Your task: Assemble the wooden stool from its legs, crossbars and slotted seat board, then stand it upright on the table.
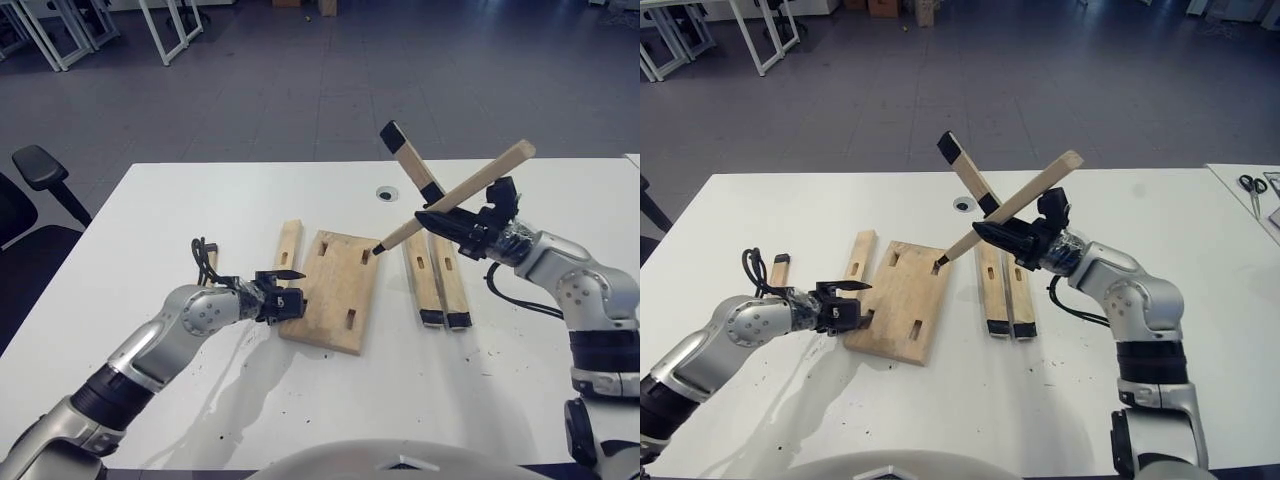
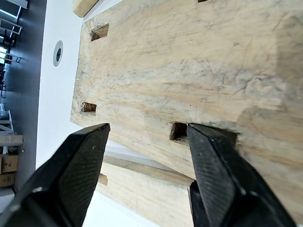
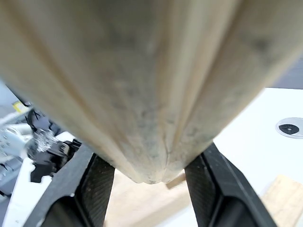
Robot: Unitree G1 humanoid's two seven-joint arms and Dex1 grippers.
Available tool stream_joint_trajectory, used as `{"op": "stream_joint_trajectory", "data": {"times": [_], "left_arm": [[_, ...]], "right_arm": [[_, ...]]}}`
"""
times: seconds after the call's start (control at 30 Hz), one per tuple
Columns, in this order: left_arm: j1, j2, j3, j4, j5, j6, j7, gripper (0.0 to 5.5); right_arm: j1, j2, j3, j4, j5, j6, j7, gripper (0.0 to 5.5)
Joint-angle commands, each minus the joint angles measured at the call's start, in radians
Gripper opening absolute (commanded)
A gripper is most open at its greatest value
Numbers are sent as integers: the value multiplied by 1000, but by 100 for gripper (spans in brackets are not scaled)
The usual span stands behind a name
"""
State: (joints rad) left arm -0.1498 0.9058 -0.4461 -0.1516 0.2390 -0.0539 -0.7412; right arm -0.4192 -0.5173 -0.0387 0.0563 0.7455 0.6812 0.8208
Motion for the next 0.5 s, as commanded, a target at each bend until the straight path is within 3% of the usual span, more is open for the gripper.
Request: {"op": "stream_joint_trajectory", "data": {"times": [0.03,0.27,0.5], "left_arm": [[-5,35,-82,286,71,-183,-113,300],[-144,-60,-126,473,105,-441,-122,300],[-150,-91,-139,497,105,-547,-122,300]], "right_arm": [[-139,31,92,195,-143,-112,91,203],[-238,102,158,443,-291,-234,192,203],[-282,118,184,554,-378,-270,270,203]]}}
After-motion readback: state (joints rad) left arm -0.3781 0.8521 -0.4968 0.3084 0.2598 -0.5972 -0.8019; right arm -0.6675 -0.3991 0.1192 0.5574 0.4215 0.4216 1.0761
